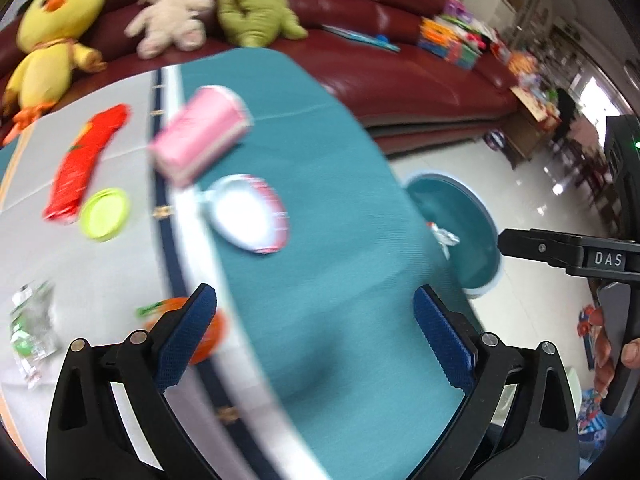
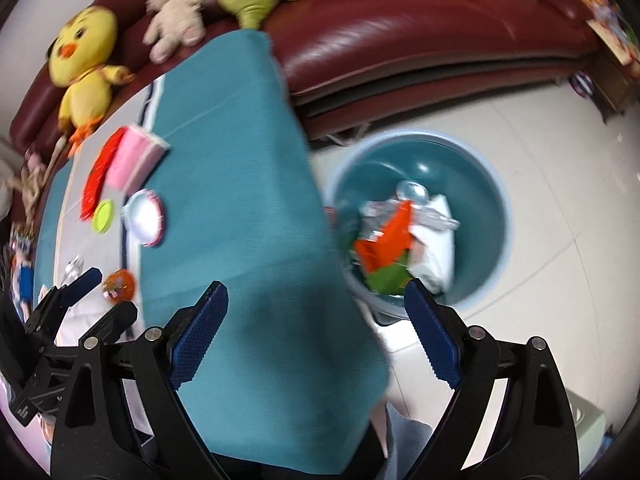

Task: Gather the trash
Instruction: 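Move both tools back over the remaining trash on the table, then grasp the green-labelled seed packet with the left tool while the right tool grasps the red-yellow chip bag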

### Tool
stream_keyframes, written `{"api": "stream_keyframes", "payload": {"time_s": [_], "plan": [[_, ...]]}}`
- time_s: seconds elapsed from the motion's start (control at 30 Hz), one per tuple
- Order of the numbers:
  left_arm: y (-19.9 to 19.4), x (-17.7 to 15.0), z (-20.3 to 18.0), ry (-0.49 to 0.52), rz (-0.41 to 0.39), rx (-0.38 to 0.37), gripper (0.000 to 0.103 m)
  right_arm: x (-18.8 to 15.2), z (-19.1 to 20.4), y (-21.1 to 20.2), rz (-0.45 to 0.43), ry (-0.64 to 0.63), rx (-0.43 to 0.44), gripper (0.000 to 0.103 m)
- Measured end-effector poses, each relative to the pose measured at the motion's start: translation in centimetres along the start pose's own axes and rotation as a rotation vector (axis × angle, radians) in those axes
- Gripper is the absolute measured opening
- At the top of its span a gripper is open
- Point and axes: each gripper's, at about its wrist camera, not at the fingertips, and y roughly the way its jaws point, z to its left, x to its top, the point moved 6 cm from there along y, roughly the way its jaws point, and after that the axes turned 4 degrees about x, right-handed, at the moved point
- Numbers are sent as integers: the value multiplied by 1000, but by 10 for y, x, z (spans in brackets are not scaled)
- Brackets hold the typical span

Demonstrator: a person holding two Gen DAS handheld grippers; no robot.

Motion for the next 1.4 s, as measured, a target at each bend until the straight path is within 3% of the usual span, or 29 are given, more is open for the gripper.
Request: {"api": "stream_keyframes", "payload": {"time_s": [0.43, 0.67, 1.03, 1.3, 1.4], "plan": [[-63, -39, 164, -253, -59, 191, 99, -10, 141, 40, 119, -222, 60, 86], [-67, -57, 231, -395, -38, 269, 99, -19, 183, 59, 163, -284, 69, 86], [-40, -67, 257, -429, 35, 301, 99, -17, 211, 73, 194, -322, 60, 86], [-32, -65, 268, -441, 27, 278, 99, -14, 215, 82, 211, -326, 56, 86], [-30, -62, 270, -430, 17, 268, 92, -12, 215, 86, 216, -318, 57, 86]]}}
